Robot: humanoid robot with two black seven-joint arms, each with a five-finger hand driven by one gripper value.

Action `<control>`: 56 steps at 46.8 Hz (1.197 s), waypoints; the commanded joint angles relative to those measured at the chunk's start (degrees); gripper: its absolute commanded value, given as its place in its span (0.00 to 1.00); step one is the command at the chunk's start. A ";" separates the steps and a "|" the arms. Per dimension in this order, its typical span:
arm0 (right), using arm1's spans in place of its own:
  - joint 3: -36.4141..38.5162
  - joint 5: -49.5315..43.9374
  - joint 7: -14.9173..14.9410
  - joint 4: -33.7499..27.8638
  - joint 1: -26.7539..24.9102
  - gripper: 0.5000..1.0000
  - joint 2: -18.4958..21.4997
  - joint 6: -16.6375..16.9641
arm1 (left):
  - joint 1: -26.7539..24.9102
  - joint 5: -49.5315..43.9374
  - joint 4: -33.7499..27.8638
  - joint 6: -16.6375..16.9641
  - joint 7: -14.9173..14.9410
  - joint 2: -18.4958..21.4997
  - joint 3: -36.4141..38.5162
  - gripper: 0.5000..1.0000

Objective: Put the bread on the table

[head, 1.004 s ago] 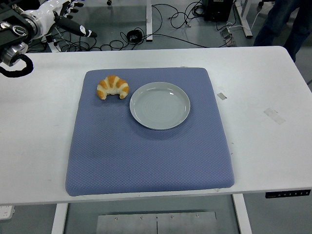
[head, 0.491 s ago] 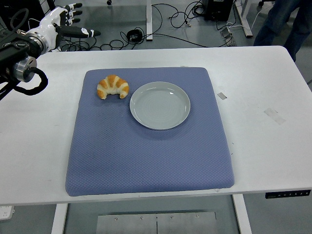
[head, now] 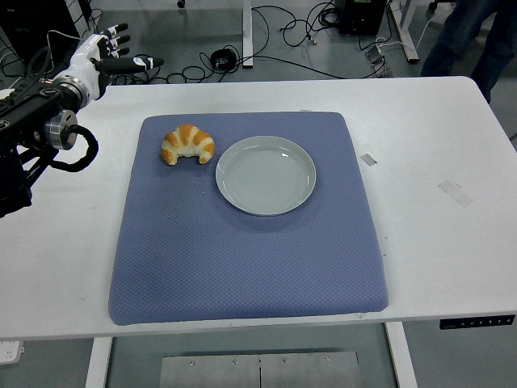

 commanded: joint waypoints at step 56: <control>-0.09 0.00 -0.01 0.69 0.52 1.00 0.00 0.00 | -0.52 -0.23 7.85 -2.61 -2.39 -5.76 -1.63 0.96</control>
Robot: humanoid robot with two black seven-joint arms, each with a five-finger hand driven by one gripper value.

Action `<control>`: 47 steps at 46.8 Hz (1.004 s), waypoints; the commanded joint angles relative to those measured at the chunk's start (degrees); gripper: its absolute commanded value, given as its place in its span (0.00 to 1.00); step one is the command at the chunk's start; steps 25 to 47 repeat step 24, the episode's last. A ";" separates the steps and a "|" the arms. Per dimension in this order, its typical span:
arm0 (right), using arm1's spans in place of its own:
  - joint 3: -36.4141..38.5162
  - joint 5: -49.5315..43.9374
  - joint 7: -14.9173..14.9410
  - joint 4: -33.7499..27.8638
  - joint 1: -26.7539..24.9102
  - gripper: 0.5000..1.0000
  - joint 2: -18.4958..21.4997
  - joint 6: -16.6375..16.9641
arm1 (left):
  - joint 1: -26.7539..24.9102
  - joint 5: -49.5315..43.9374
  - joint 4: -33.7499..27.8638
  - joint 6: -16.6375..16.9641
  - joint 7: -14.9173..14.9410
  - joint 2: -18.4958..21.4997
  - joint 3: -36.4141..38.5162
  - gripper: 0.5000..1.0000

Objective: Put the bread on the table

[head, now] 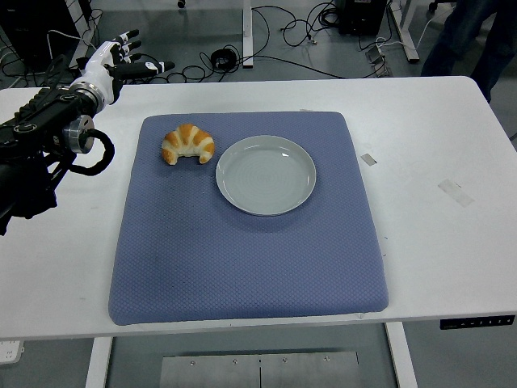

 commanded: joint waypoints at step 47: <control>0.70 0.00 -0.09 -0.41 0.06 1.00 0.00 -0.16 | 0.28 -4.50 0.00 -0.03 -1.41 -2.78 -4.29 0.96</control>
